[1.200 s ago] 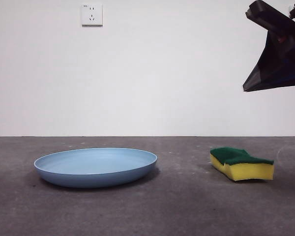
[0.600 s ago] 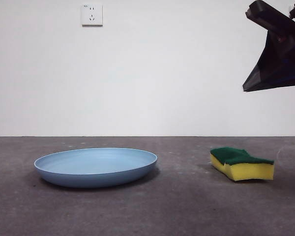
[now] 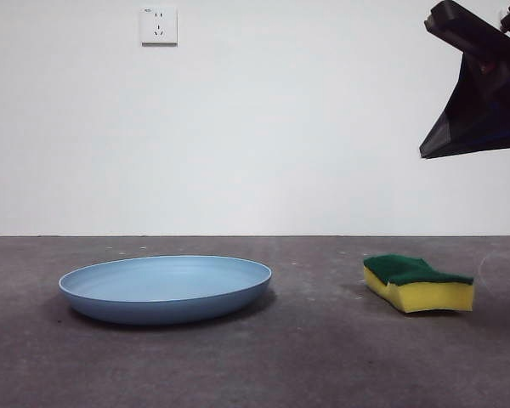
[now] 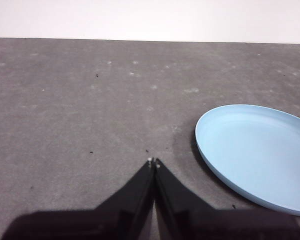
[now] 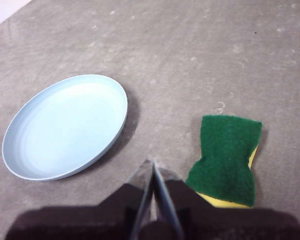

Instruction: Pick up the plate,pick up the cloth,clean the plate with the cloth

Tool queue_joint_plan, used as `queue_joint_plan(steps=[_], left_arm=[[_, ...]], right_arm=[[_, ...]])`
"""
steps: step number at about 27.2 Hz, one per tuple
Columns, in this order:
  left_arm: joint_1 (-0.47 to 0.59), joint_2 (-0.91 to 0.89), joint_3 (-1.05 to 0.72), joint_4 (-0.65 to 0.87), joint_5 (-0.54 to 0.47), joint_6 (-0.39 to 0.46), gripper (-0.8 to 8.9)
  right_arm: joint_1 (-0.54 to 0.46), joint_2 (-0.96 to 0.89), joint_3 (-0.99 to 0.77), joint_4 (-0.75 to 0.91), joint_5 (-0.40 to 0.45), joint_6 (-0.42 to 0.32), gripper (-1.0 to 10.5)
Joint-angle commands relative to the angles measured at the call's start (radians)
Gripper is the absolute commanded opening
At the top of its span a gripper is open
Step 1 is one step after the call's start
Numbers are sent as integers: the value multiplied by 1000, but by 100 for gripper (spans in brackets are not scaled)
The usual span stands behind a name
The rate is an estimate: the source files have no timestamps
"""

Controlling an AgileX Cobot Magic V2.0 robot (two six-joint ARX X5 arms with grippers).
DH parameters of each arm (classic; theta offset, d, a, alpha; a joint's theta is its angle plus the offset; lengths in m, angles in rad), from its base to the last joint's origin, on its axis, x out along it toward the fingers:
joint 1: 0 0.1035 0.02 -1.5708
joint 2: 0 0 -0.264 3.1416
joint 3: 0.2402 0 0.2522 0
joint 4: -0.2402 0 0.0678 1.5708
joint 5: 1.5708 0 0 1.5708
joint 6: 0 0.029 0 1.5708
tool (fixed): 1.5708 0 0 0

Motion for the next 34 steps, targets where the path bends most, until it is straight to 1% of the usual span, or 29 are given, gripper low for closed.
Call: queue_joint_plan(steps=[1, 2, 3, 5, 6, 11, 13, 16, 17, 20, 25, 29, 32, 34], left_arm=[[3, -3, -14, 5, -3, 11, 0], [3, -3, -14, 5, -3, 11, 0], [3, -3, -14, 5, -3, 11, 0], [3, -3, -14, 5, -3, 11, 0], [3, -3, -14, 5, -3, 11, 0], [3, -3, -14, 5, -4, 11, 0], [3, -3, -14, 5, -4, 11, 0], [3, -3, -14, 5, -4, 11, 0], [3, -3, -14, 5, -4, 11, 0], [3, -3, -14, 5, -4, 11, 0], [3, -3, -14, 5, -4, 11, 0], [3, -3, -14, 5, -4, 11, 0], [3, -3, -14, 5, -4, 11, 0], [3, -3, -14, 5, -4, 11, 0]], right_arm=[[0, -1, -5, 4, 3, 8, 2], [0, -2, -5, 3, 3, 8, 2], [-1, -18, -5, -6, 9, -35, 2], [-44, -72, -6, -45, 70, -159, 2], [-76, -99, -12, -53, 76, -185, 1], [-309, -377, -146, -47, 74, -186, 2], [-372, -484, -206, -47, 72, -190, 1], [-440, -620, -293, -47, 13, -195, 1], [-452, -651, -316, -46, -6, -198, 1], [-459, -700, -359, -46, -31, -198, 1], [-458, -755, -414, -47, -32, -177, 1], [-458, -784, -417, -95, -36, -163, 1], [-458, -796, -417, -147, -60, -154, 1], [-458, -797, -417, -146, -82, -144, 1]])
